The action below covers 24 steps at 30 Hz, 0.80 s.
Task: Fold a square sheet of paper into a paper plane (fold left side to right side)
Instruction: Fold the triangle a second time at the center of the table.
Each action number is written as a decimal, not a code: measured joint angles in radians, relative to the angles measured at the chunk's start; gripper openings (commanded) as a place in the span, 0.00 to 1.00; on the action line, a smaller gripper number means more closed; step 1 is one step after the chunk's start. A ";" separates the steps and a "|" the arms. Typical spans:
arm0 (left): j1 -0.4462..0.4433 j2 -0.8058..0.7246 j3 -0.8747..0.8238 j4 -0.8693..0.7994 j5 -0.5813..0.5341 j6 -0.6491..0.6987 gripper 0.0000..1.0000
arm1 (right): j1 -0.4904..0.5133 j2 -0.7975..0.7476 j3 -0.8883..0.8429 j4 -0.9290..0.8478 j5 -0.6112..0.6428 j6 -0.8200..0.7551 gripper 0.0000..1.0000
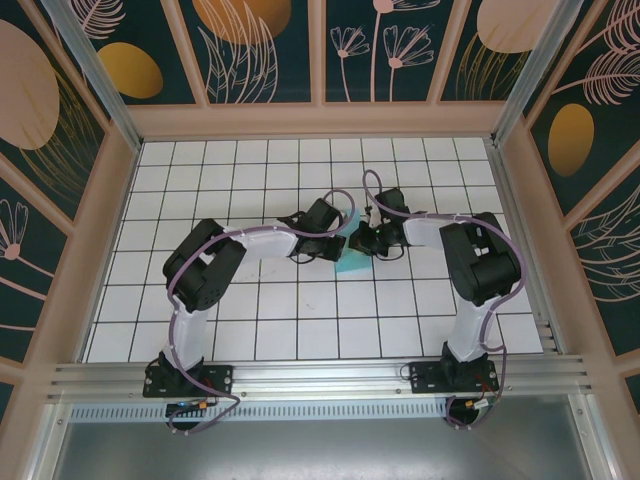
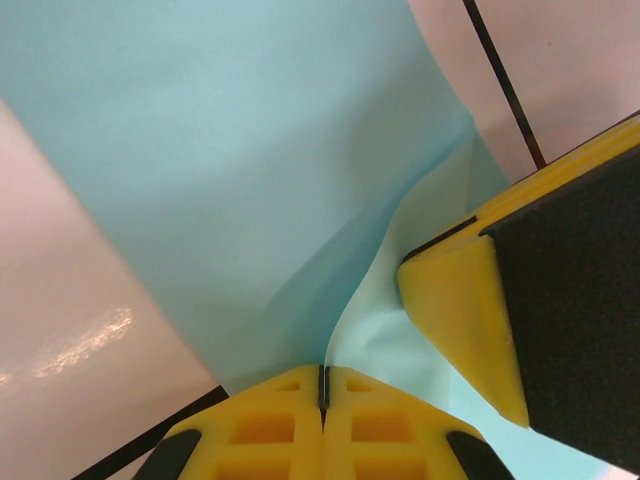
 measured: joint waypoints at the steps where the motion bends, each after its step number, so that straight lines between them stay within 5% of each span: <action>1: 0.000 0.000 0.000 0.000 0.000 0.000 0.00 | 0.000 0.000 0.002 -0.004 0.003 -0.006 0.11; 6: 0.000 0.000 0.002 -0.001 0.000 0.000 0.03 | 0.003 0.000 0.004 -0.010 0.013 -0.027 0.11; 13: 0.000 -0.011 0.011 -0.031 -0.010 0.001 0.19 | 0.004 0.000 0.003 -0.009 0.017 -0.028 0.11; 24: 0.013 -0.288 -0.050 -0.021 0.007 0.000 0.27 | 0.004 0.001 0.001 -0.005 0.015 -0.027 0.11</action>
